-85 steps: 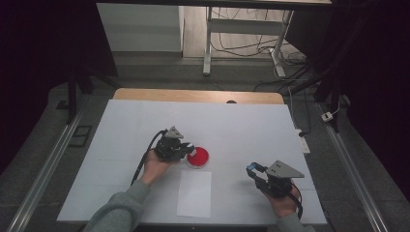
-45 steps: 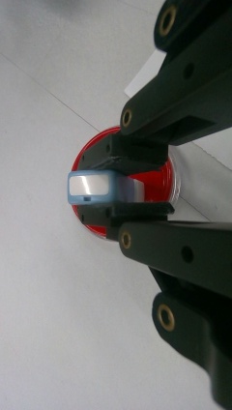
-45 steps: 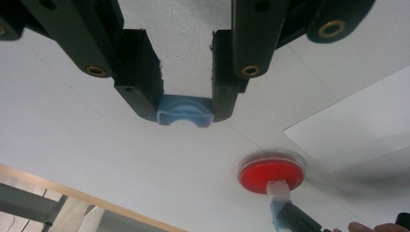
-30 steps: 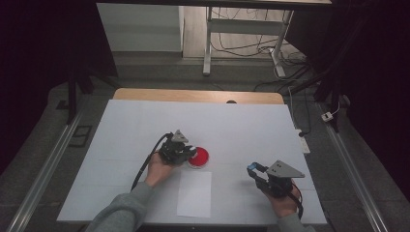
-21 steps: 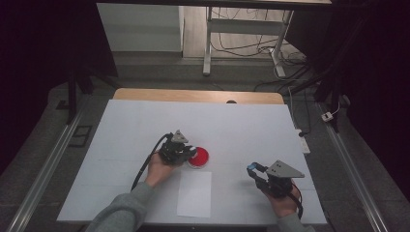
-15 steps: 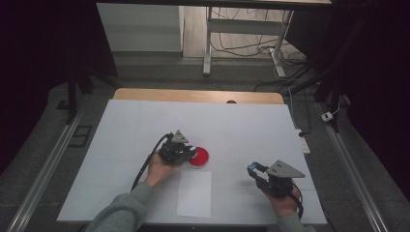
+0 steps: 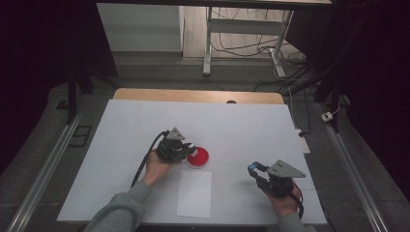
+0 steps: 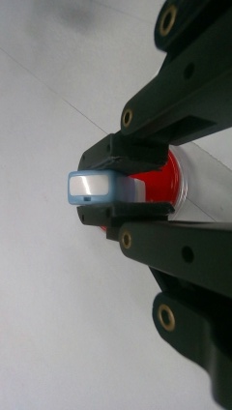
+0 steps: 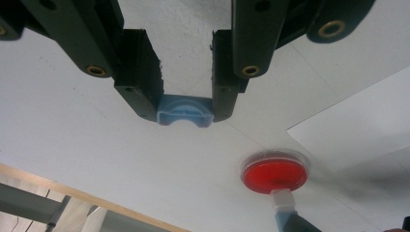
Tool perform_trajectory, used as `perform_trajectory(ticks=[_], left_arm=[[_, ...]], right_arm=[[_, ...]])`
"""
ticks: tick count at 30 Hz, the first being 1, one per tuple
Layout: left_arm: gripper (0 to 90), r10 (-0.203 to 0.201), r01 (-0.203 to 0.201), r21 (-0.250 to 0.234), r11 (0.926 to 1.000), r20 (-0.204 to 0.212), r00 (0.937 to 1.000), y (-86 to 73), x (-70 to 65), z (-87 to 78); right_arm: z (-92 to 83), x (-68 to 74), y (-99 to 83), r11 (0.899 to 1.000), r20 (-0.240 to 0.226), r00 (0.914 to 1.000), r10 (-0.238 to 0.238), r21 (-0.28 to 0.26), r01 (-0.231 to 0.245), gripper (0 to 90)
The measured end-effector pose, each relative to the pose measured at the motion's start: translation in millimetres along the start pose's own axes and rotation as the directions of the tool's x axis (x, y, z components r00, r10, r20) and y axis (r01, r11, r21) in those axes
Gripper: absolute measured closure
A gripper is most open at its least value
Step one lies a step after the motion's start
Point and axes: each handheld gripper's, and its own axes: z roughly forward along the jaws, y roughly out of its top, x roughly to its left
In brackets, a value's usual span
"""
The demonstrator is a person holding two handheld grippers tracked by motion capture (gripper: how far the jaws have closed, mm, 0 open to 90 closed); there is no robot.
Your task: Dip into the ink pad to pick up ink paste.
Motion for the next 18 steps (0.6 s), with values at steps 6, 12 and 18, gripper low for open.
perform_trajectory(ticks=[6, 12, 18], left_arm=[[76.0, -0.005, 0.006, -0.023, 0.9997, 0.019, 0.9998, 2.1, 0.6, -8.5], [76.0, -0.003, 0.004, -0.032, 0.9995, 0.036, 0.9994, 3.3, -0.2, -15.4], [76.0, 0.003, -0.002, -0.031, 0.9995, 0.054, 0.9985, 4.3, -0.3, -20.5]], right_arm=[[0.6, 0.2, -0.2, 1.000, -0.001, 1.0000, 0.003, -0.004, -0.003, 65.1], [-0.2, -0.2, 0.0, 1.000, 0.003, 1.0000, 0.005, 0.000, -0.005, 65.1], [-0.3, -1.3, -0.5, 1.000, 0.005, 1.0000, 0.006, 0.001, -0.006, 65.1]])
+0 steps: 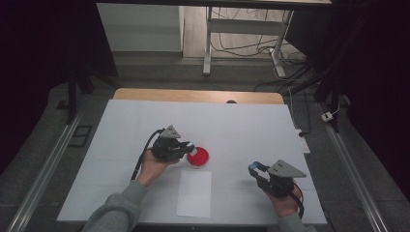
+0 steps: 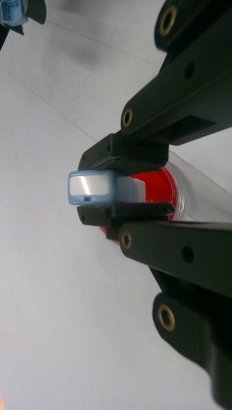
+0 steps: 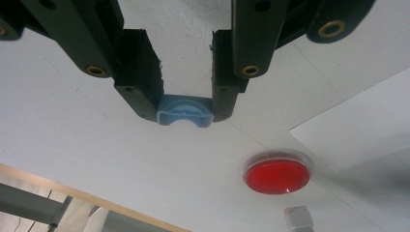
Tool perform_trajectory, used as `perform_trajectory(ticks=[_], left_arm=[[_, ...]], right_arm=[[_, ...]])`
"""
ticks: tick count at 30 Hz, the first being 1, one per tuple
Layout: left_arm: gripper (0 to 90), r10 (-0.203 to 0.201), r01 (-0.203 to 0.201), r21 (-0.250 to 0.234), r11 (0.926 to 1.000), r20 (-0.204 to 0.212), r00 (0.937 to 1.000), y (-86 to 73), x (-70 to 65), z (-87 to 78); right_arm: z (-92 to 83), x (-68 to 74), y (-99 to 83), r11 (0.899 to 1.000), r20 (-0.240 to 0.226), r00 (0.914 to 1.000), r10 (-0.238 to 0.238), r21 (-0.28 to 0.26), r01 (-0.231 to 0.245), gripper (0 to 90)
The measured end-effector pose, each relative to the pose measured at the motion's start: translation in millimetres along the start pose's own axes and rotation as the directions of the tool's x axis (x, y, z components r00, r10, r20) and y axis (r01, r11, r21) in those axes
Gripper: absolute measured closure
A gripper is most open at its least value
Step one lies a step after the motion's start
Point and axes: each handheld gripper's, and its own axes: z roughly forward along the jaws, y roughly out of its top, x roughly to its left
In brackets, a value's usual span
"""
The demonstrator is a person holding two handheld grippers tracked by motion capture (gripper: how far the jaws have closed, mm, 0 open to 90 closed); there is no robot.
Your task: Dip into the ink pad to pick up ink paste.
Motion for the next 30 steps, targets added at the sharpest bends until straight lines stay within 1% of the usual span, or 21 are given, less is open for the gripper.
perform_trajectory(ticks=[4, 16, 27, 30], left_arm=[[76.0, 0.002, -0.002, -0.004, 1.0000, 0.010, 0.9999, 0.3, -0.1, -4.0], [75.9, 0.023, -0.023, -0.005, 0.9997, 0.037, 0.9991, 1.0, -6.3, -15.9], [75.9, 0.044, -0.044, 0.000, 0.9990, 0.074, 0.9963, 0.3, -9.1, -23.2], [75.9, 0.055, -0.055, -0.001, 0.9985, 0.086, 0.9948, 0.5, -10.5, -25.5]], right_arm=[[-0.2, -0.3, 0.0, 1.000, 0.002, 1.0000, -0.001, 0.001, 0.001, 65.1], [-0.1, -2.7, -0.9, 1.000, 0.005, 1.0000, 0.003, -0.003, -0.003, 65.1], [-0.5, -3.0, -0.8, 1.000, 0.006, 1.0000, 0.004, -0.005, -0.004, 65.1], [-0.3, -3.0, -1.0, 1.000, 0.007, 1.0000, 0.006, -0.002, -0.006, 65.1]])
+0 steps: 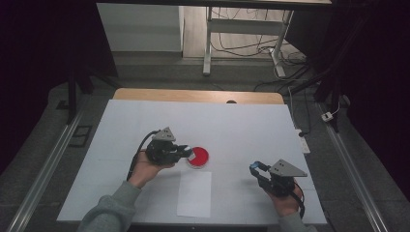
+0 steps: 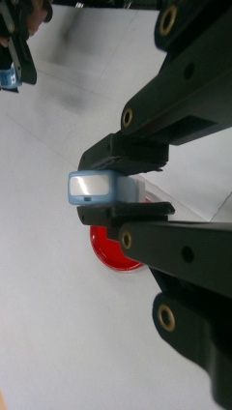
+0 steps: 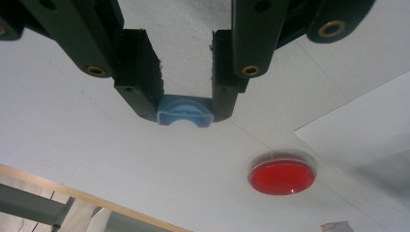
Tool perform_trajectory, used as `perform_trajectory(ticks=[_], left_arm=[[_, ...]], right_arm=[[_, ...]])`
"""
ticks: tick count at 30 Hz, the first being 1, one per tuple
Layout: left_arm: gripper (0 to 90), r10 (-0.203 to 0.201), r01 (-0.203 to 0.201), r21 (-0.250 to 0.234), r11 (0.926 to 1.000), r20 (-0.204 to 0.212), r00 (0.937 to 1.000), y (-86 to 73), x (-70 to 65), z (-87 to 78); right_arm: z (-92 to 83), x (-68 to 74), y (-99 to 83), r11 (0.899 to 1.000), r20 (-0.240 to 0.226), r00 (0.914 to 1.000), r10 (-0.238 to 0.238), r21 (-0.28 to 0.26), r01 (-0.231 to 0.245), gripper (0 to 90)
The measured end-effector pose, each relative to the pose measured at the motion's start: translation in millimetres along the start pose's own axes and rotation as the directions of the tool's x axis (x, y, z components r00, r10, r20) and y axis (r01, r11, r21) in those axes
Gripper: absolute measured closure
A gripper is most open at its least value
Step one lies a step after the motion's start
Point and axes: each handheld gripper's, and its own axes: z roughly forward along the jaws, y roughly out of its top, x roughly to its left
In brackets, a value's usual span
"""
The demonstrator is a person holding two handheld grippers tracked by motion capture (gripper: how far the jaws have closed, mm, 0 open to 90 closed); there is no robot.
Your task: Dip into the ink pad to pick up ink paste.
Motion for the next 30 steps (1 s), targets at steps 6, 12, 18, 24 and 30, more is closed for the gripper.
perform_trajectory(ticks=[6, 12, 18, 24, 30], left_arm=[[75.9, 0.014, -0.014, 0.006, 0.9999, 0.013, 0.9998, -0.5, -1.3, -3.4], [75.9, 0.024, -0.024, 0.010, 0.9997, 0.027, 0.9993, -0.7, -2.6, -5.5], [75.9, 0.030, -0.031, 0.019, 0.9993, 0.038, 0.9988, -1.0, -3.8, -6.3], [75.9, 0.043, -0.044, 0.030, 0.9986, 0.053, 0.9977, -2.1, -6.8, -6.7], [75.9, 0.042, -0.044, 0.026, 0.9987, 0.072, 0.9965, -2.7, -8.0, -7.3]], right_arm=[[-0.1, 0.0, 0.2, 1.000, 0.000, 1.0000, -0.002, -0.002, 0.002, 65.1], [-0.1, -0.2, 0.0, 1.000, 0.002, 1.0000, 0.001, 0.000, -0.001, 65.1], [-0.6, -0.6, 0.0, 1.000, 0.002, 1.0000, 0.001, 0.003, -0.001, 65.1], [0.0, -0.4, -0.3, 1.000, 0.001, 1.0000, 0.001, 0.004, -0.001, 65.1], [0.6, -0.3, -0.6, 1.000, -0.001, 1.0000, 0.002, -0.001, -0.002, 65.1]])
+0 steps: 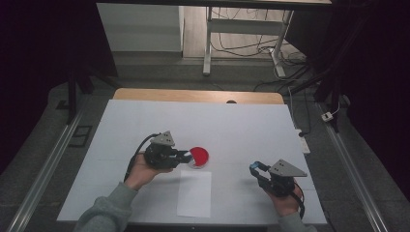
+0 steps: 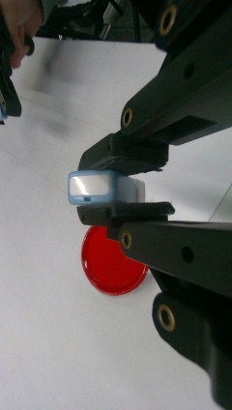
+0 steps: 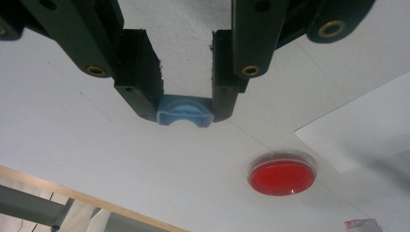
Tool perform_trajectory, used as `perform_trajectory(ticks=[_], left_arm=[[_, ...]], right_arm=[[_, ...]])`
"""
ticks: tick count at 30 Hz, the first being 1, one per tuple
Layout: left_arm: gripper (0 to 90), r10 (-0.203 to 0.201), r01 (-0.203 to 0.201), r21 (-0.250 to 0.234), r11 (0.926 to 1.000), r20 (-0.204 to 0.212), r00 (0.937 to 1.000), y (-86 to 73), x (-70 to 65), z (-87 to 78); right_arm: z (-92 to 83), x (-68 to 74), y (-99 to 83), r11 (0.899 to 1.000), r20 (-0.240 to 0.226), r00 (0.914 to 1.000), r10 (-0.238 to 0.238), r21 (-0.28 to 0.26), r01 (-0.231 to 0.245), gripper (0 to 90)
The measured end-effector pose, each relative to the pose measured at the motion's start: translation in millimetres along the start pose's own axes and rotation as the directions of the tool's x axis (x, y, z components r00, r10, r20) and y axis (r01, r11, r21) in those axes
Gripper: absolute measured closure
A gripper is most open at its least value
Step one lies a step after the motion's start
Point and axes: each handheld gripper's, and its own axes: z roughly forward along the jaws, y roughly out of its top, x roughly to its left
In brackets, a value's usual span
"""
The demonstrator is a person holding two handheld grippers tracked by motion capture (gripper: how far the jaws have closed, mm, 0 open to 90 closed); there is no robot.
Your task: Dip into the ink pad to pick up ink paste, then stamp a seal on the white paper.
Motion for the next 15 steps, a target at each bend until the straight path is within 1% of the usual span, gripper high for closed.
perform_trajectory(ticks=[5, 8, 15], left_arm=[[75.9, 0.004, -0.004, -0.008, 1.0000, 0.009, 0.9999, -0.2, -2.3, -3.5], [75.9, 0.013, -0.012, -0.004, 0.9999, 0.010, 0.9999, -0.6, -2.9, -4.7], [75.9, 0.018, -0.018, -0.002, 0.9998, 0.020, 0.9996, -0.9, -5.7, -5.3]], right_arm=[[-0.9, -0.5, 0.2, 1.000, 0.002, 1.0000, 0.000, 0.004, 0.000, 65.1], [-0.7, -0.2, 0.2, 1.000, 0.002, 1.0000, -0.001, 0.005, 0.001, 65.1], [-1.1, -0.3, 0.6, 1.000, 0.003, 1.0000, 0.001, 0.002, -0.001, 65.1]])
